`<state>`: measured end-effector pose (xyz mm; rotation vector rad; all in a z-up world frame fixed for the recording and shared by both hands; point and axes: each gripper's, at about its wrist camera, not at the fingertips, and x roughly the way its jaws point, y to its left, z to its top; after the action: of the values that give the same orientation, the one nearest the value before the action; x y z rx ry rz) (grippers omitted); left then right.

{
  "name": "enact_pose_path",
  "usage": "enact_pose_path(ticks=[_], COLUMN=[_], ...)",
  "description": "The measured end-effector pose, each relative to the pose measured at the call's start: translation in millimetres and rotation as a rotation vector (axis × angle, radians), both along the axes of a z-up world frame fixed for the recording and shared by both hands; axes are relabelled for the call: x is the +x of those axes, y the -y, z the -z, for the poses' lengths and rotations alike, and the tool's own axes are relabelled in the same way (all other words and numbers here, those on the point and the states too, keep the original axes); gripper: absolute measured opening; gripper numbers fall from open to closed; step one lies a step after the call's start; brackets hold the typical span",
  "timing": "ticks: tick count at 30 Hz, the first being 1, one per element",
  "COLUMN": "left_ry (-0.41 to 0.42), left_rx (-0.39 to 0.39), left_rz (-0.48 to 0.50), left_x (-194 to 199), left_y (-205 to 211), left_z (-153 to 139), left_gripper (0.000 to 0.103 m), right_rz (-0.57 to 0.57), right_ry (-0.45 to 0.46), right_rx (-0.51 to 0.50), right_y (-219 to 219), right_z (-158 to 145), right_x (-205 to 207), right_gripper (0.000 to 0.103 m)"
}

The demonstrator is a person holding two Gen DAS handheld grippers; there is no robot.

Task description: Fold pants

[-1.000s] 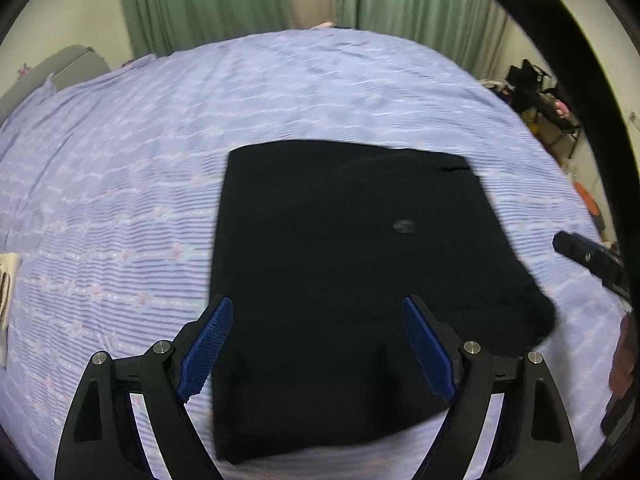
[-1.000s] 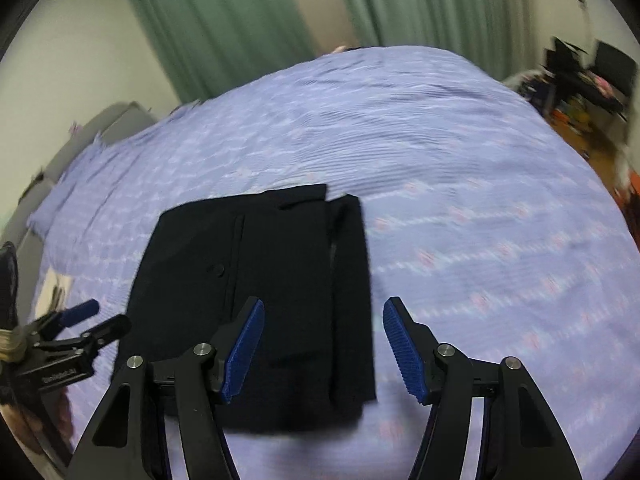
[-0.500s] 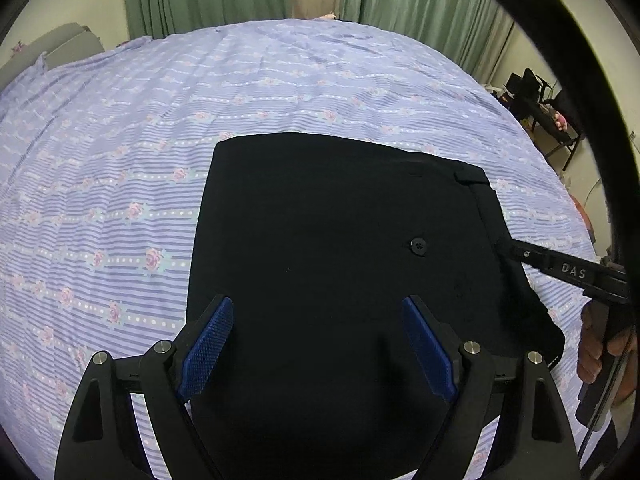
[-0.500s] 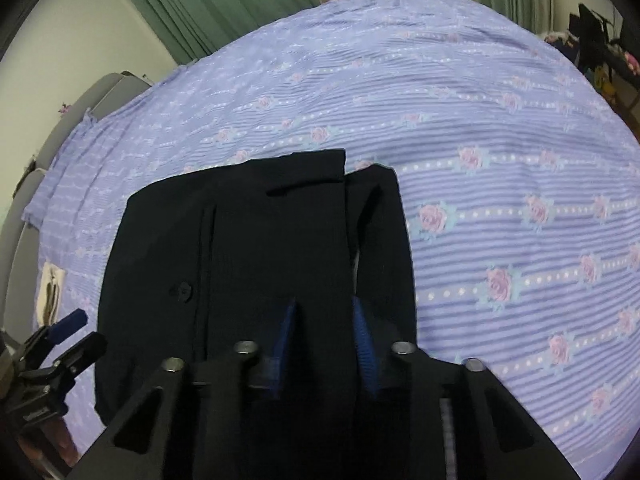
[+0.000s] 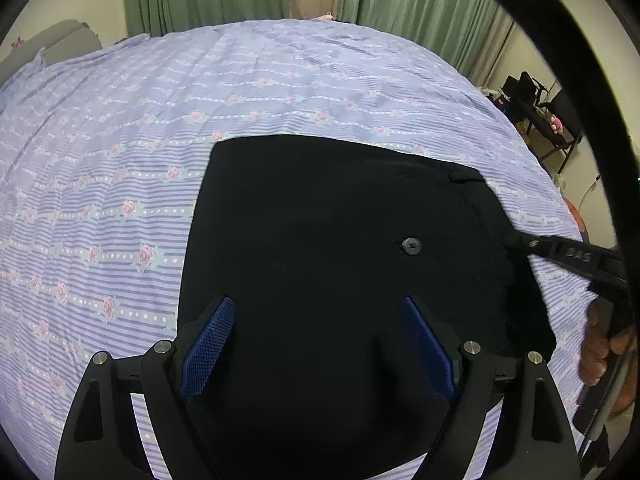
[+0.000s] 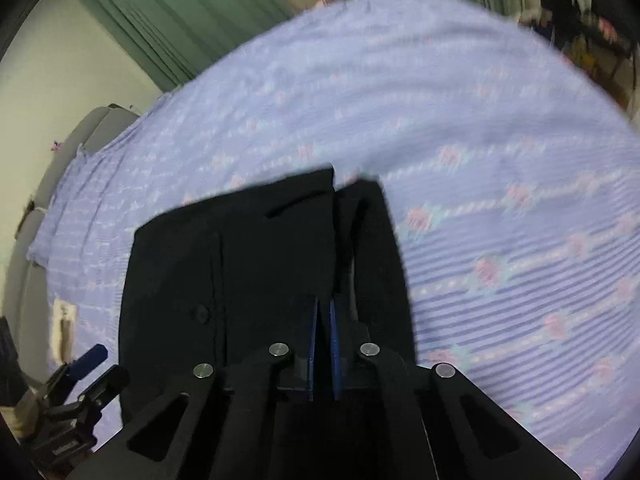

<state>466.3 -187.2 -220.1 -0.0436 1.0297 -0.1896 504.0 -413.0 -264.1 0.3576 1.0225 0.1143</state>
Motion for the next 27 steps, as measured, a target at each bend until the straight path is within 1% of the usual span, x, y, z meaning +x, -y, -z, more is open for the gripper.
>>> enact_pose_path(ticks=[2,3,4,7,9,11,13,14,15,16,17,18,19,20,21,23,25,27], left_ry=[0.003,0.003,0.002,-0.016,-0.033,-0.047,-0.058,-0.063,-0.065,-0.063,-0.059,-0.050,-0.043,-0.030,-0.018,0.009,0.037,0.055], left_rx=[-0.006,-0.004,-0.002,0.011,0.017,0.025,0.039,0.047,0.054,0.057,0.059,0.062,0.063,0.062,0.060,0.063,0.068,0.072], left_rz=[0.002,0.004,0.005,0.009,0.012,0.015,0.014,0.012,0.008,0.006,0.005,0.005,0.005,0.005,0.006,0.004,0.005,0.011], left_x=[-0.8,-1.0,-0.8,-0.6,-2.7,-5.2,-8.3,-10.1,-12.2,-15.0,-17.9,-22.3,-25.9,-31.7,-36.9,-47.1,-55.7,-61.1], left_y=[1.4,2.2,3.1,6.0,6.5,6.3,5.2,4.1,2.5,1.6,0.7,-0.3,-0.5,-0.5,-0.4,1.2,5.2,10.8], left_z=[-1.4,-1.0,0.0,7.7,13.2,16.3,18.8,19.2,18.6,16.6,13.9,9.5,5.9,1.0,-2.4,-11.7,-18.9,-23.3], left_gripper=[0.086,0.086,0.086,0.086,0.086,0.086,0.086,0.086,0.086,0.086,0.086,0.086,0.086,0.086,0.086,0.086,0.087,0.087], right_rz=[0.000,0.013,0.017,0.021,0.003,-0.005,0.031,0.045,0.067,0.084,0.090,0.100,0.108,0.123,0.140,0.146,0.148,0.159], right_ry=[0.045,0.046,0.040,-0.035,-0.059,-0.054,-0.062,-0.067,-0.074,-0.078,-0.071,-0.046,-0.025,0.000,0.024,0.053,0.048,0.024], right_rx=[-0.061,-0.093,-0.095,-0.090,-0.125,-0.148,-0.177,-0.191,-0.203,-0.205,-0.198,-0.181,-0.173,-0.168,-0.158,-0.109,-0.051,0.012], right_y=[1.6,6.4,12.3,24.9,24.1,24.3,27.8,26.3,30.8,35.5,37.1,40.0,39.8,41.7,43.2,43.4,40.8,38.0], right_z=[-14.1,-15.0,-13.4,9.4,21.8,22.3,20.1,19.5,17.3,14.1,10.3,1.6,-5.1,-12.6,-20.4,-27.4,-25.0,-14.4], right_x=[-7.0,-7.9,-6.6,2.8,4.6,2.3,-3.6,-4.9,-10.5,-17.5,-21.8,-32.5,-39.6,-51.9,-66.0,-88.1,-102.9,-114.0], right_gripper=[0.005,0.005,0.005,0.005,0.005,0.006,0.006,0.012,0.024,0.030,0.042,0.054,0.059,0.070,0.074,0.074,0.075,0.075])
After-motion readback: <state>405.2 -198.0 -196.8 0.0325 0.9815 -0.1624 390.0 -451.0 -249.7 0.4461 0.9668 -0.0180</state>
